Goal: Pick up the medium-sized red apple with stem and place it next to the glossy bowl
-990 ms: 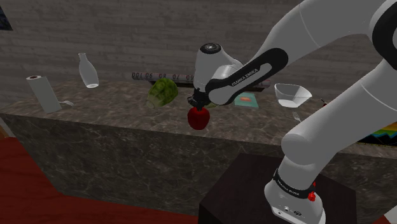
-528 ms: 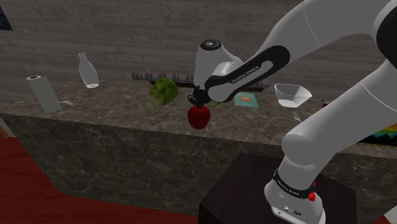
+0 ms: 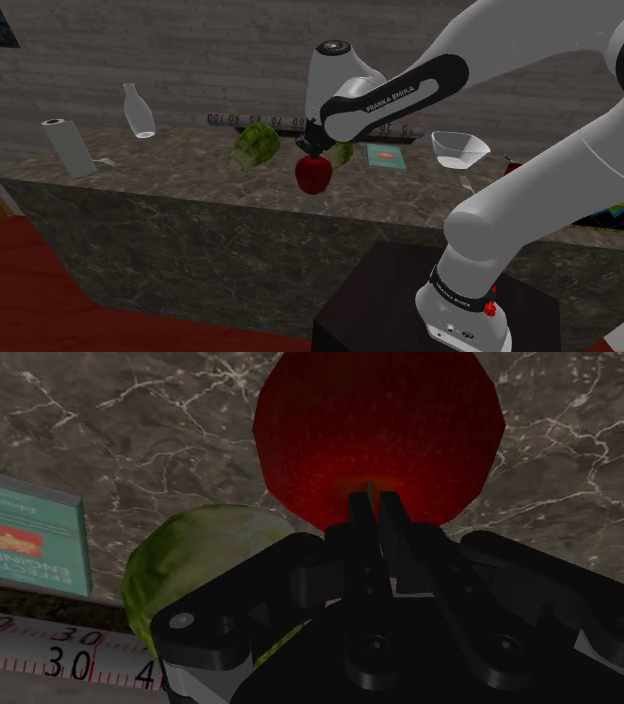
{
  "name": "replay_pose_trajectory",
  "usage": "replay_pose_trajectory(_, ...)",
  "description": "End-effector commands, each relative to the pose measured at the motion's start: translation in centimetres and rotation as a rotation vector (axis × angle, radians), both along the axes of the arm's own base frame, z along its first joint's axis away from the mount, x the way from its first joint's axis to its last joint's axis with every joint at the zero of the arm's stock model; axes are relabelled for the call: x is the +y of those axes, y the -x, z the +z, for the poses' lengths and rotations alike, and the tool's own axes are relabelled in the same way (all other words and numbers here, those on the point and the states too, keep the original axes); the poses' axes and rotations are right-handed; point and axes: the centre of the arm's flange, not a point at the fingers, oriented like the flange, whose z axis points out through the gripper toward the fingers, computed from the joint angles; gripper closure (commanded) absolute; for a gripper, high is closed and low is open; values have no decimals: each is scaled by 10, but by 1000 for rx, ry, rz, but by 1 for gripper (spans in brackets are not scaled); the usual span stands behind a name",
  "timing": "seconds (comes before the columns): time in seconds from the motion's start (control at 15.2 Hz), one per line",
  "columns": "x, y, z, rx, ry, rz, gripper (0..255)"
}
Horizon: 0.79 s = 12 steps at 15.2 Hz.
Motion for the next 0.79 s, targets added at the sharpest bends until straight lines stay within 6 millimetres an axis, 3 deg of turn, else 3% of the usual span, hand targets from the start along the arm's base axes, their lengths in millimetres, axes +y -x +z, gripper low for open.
replay_pose_trajectory(0.0, 1, -1, 10, 0, 0, 0, 255)
replay_pose_trajectory(0.73, 1, -1, 68, 0, 0, 0, 255)
